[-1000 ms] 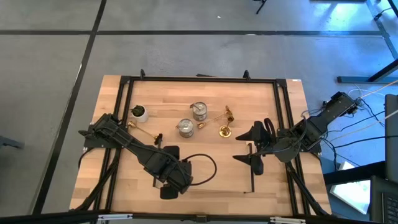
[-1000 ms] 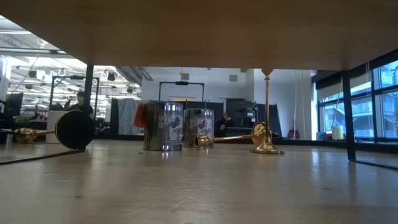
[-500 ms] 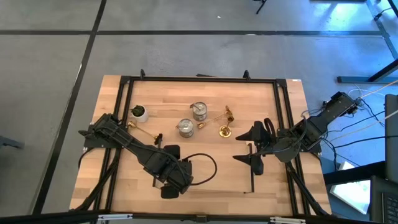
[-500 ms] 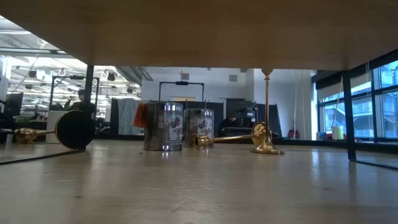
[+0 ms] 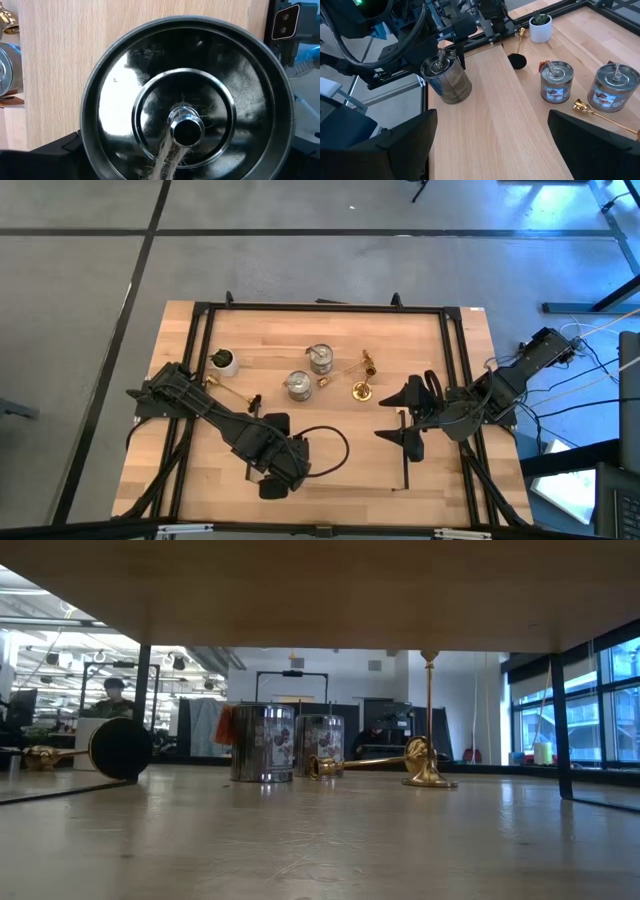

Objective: Pick & Place candle stick holders
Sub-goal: Put the top left silver scented candle on the shelf

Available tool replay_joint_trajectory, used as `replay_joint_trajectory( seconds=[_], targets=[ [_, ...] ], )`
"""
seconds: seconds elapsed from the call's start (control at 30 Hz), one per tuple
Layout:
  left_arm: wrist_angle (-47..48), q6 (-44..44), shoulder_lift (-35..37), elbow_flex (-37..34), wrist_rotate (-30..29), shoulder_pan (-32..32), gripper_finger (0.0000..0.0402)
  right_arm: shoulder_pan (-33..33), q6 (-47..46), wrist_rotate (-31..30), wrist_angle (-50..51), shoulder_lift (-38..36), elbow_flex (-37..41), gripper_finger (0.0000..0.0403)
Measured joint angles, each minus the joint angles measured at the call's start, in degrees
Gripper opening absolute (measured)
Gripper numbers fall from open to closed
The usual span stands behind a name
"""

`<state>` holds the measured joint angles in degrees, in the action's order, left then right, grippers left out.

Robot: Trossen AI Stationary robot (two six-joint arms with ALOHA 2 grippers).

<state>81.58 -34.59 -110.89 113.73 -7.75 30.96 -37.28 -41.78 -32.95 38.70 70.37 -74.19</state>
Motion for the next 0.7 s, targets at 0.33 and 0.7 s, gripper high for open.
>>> replay_joint_trajectory(
  seconds=[0.33,0.7],
  targets=[
    [-3.2,2.7,0.0,0.0,2.9,-1.7,0.0368,0.0,0.0,0.1,0.0,0.0,0.0,0.0383],
    [-5.1,7.5,0.0,0.0,3.9,-5.0,0.0346,0.0,0.0,0.1,0.0,0.0,0.0,0.0383]
  ],
)
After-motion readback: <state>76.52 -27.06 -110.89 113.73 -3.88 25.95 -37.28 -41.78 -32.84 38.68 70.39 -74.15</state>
